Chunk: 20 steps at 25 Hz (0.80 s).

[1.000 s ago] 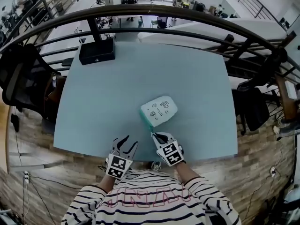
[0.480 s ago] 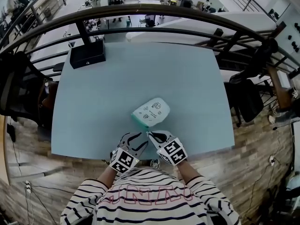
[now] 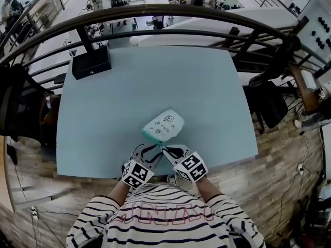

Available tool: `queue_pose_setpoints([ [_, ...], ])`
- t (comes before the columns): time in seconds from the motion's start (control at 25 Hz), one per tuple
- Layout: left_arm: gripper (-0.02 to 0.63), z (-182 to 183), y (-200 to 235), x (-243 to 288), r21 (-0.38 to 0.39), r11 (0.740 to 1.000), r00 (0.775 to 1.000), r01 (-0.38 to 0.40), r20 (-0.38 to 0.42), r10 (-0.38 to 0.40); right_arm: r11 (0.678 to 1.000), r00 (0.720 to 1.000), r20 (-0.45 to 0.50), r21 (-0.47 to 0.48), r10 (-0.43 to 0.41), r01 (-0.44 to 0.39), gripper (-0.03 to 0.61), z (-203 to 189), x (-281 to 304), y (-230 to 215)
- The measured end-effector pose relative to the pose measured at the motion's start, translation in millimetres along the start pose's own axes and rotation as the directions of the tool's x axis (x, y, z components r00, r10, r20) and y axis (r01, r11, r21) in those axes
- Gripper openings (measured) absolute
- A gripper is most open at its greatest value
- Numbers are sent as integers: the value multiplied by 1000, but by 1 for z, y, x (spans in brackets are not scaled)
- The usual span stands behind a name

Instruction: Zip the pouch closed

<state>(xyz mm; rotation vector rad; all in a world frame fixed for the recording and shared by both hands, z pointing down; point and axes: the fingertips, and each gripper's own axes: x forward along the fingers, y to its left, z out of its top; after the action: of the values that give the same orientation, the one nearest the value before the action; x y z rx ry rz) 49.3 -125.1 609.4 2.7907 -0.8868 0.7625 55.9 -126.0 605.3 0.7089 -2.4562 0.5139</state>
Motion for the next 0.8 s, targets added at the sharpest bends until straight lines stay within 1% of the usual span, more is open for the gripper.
queue_pose_setpoints([
  [0.16,153,3,-1,-2,-26,999,999,20,25,-20,1000,1000,5,10,-8,8,37,1,-1,1],
  [0.2,132,5,-2,-4,-41,999,999,30,36,-29,1000,1000,5,10,-10,10,37,1,-1,2],
  [0.24,79,6,-3,-6,-60,997,998,39,48,-36,1000,1000,5,10,-10,10,37,1,-1,3],
  [0.28,43,8,-4,-7,-77,996,998,43,56,-39,1000,1000,4,9,-10,10,37,1,-1,4],
  [0.4,41,7,-3,-8,-98,995,998,32,55,-27,1000,1000,-1,7,-9,9,37,-1,-2,6],
  [0.56,41,4,-5,-7,-65,998,999,26,25,-24,1000,1000,-8,-1,-14,14,37,-2,-3,9],
  [0.8,29,4,-8,-4,-80,997,1000,22,4,-22,999,999,-19,-6,-49,49,37,-4,-10,5],
])
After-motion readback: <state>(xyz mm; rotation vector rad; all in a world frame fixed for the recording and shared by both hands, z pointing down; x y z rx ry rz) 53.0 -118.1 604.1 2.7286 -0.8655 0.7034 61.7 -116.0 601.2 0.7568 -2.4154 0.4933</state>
